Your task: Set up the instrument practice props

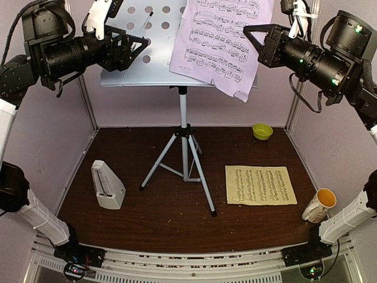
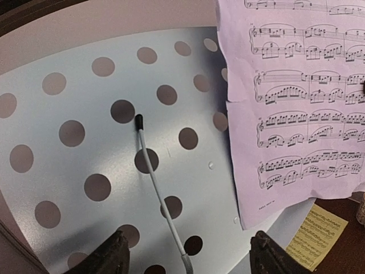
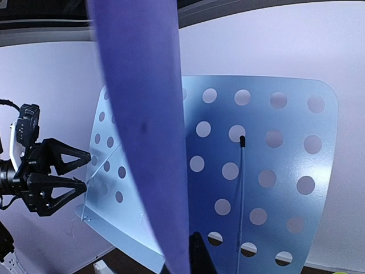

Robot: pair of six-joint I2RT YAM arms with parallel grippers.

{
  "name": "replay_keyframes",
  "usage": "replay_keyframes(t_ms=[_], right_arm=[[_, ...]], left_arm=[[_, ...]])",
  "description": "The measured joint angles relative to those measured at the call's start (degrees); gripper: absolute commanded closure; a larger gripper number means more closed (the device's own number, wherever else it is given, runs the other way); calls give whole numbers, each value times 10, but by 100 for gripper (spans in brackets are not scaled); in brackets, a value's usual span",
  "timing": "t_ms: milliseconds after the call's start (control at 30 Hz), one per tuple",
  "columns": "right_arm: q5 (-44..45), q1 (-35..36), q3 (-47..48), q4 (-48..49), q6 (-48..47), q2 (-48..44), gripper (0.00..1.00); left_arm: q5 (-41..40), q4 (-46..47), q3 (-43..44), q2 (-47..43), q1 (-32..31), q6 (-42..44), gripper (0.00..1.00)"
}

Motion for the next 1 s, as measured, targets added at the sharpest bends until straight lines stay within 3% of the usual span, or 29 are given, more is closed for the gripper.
replay_keyframes(t_ms=[367,800,1000], right_arm=[[-26,-27,62,-5,-2,51,100],[-37,-38,79,-14,-14,66,100],[-37,-38,79,-14,-17,71,100]], left_arm=[[-55,-2,40,21,10,7,39],[-45,-2,51,44,21,10,33],[-40,-2,59,54,23,11,43]])
